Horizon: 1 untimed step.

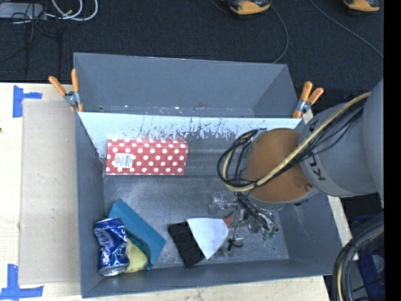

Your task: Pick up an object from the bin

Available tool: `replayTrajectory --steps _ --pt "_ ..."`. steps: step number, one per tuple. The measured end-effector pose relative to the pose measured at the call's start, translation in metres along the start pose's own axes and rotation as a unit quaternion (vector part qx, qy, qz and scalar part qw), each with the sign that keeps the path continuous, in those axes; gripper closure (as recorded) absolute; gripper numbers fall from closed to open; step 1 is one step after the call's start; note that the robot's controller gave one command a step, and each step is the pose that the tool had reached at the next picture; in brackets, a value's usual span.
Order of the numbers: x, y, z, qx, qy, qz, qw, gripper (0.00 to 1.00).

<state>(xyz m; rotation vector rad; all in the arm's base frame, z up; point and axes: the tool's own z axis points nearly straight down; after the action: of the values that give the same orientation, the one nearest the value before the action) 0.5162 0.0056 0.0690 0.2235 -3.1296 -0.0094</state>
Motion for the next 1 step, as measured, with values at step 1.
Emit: replayTrajectory --steps 1 --pt "0.0289 -0.0127 -0.0019 0.003 -0.0001 -0.214 0.9768 1.00"
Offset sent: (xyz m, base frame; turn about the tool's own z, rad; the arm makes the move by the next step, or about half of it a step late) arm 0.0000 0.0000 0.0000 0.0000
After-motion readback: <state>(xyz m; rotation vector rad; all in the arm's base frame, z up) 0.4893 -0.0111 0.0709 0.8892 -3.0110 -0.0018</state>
